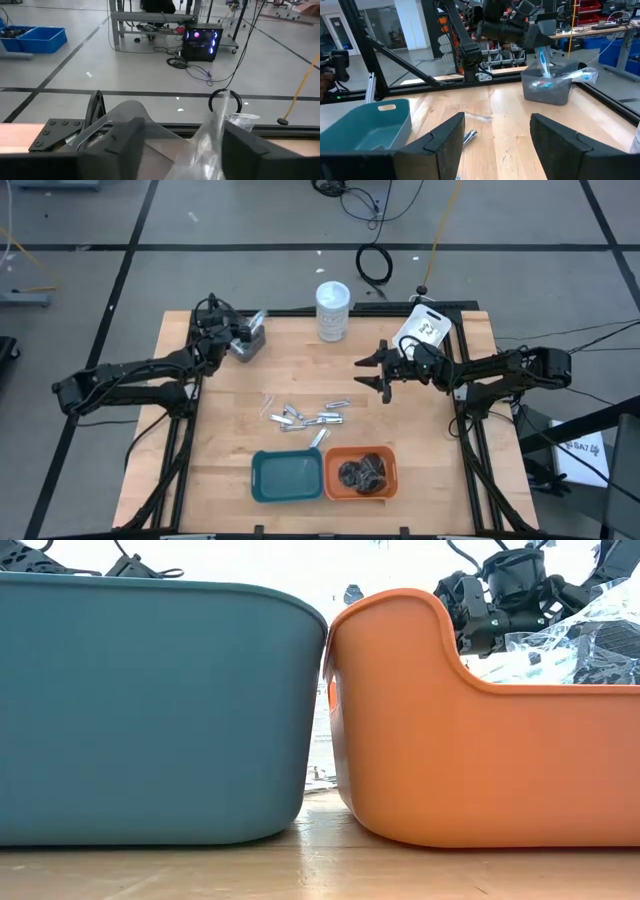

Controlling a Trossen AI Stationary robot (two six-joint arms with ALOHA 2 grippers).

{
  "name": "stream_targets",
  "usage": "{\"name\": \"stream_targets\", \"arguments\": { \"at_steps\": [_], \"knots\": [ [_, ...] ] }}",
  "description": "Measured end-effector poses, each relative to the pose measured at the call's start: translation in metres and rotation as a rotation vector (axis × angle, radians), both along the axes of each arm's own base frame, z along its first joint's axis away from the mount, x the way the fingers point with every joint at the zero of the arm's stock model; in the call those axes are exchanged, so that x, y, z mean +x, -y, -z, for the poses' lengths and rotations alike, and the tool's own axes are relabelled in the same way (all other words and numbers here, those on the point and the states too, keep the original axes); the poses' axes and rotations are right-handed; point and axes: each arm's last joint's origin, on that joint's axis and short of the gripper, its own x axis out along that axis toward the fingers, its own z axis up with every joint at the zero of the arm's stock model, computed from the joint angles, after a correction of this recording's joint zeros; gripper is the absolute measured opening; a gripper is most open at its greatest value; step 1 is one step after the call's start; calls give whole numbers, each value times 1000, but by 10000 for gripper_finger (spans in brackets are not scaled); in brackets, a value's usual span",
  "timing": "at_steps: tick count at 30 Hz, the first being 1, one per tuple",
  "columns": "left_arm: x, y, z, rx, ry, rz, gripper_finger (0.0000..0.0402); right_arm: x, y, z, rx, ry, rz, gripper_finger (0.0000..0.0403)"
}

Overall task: Pick & Place Travel size toiletries
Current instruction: Put the blue toothbrush into the black bin, then put the silver nail cutter into the green bin

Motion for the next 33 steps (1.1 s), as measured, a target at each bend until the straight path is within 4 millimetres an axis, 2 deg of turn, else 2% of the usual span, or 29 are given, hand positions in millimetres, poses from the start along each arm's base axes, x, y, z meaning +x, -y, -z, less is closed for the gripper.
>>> {"name": "stream_targets", "arguments": {
  "at_steps": [5,10,16,26,29,33],
  "knots": [
    [-2,-5,-4,-27,84,-21,297,0,0,2,6,-19,0,213],
    [-5,-20,-25,-135,217,76,336,0,0,2,4,-21,0,213],
    [-10,-30,-54,-200,150,86,340,0,0,2,0,-20,0,212],
    [-20,-28,-106,-165,-55,-80,340,0,0,2,-5,-20,1,212],
    [-20,-26,-113,-171,-63,-60,340,0,0,2,-5,-17,1,212],
    [-9,-18,-112,-238,2,99,340,1,-4,3,0,-30,-13,212]
  ]
}}
